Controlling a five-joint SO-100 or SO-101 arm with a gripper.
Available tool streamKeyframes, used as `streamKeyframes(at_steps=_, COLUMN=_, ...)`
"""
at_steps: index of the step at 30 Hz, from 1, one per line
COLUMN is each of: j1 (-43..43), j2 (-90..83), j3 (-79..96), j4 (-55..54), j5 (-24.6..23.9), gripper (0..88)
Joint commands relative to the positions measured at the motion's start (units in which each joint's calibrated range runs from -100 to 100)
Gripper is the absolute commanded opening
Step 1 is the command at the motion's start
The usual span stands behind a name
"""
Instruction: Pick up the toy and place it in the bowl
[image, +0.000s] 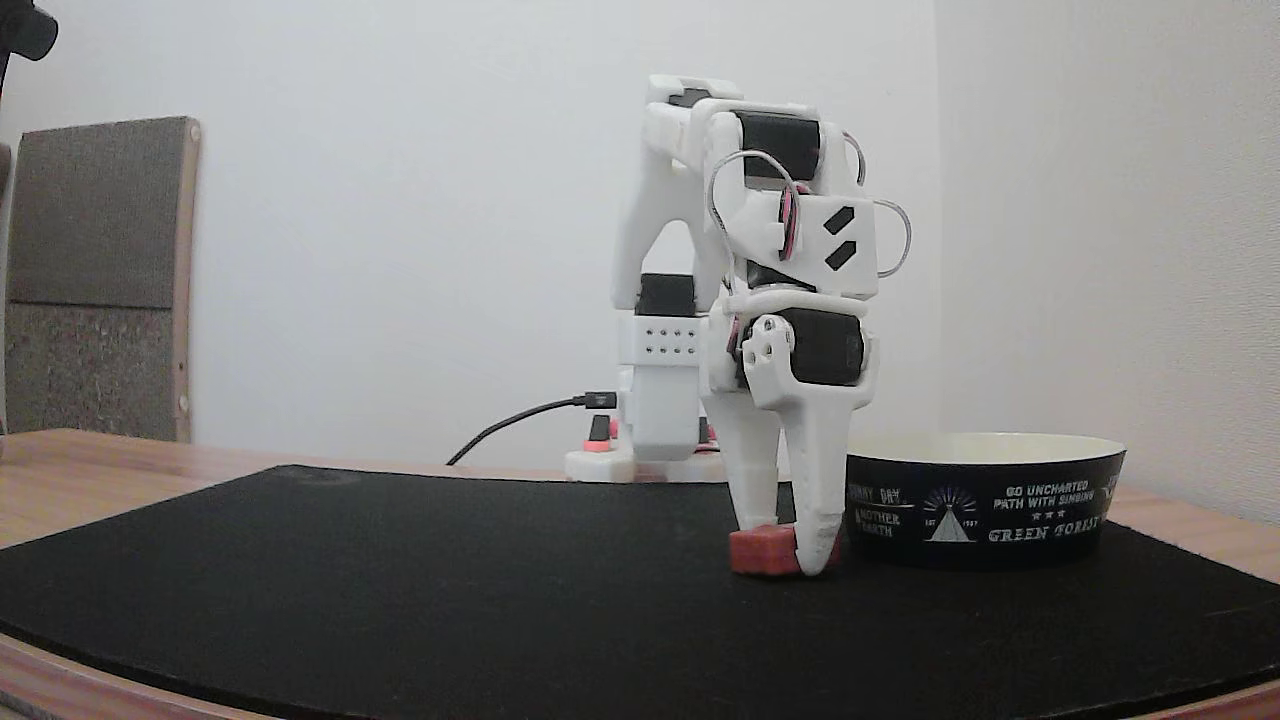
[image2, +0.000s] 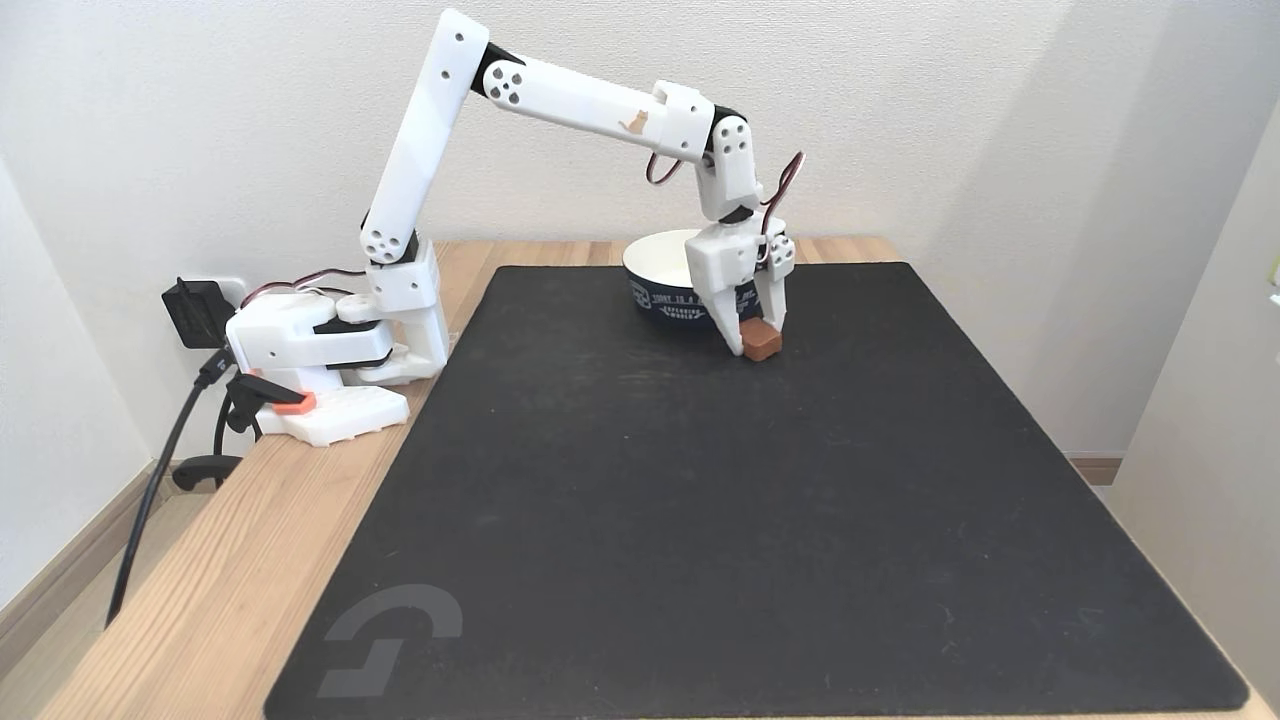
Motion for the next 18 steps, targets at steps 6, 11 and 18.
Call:
streamKeyframes(at_steps=6, j1=1.28, j2=-9.67, j3=-3.46, j4=-0.70, j5=-0.47, gripper=2.3)
streamKeyframes(at_steps=11, j1=-0.23, j2=-21.43, j3=-1.75, j4=-0.28, j5=-5.01, gripper=2.2)
streamKeyframes(at_steps=18, j1=-9.93, j2=-42.18, j3=19.79, j4=-0.70, j5=-8.98, gripper=2.2)
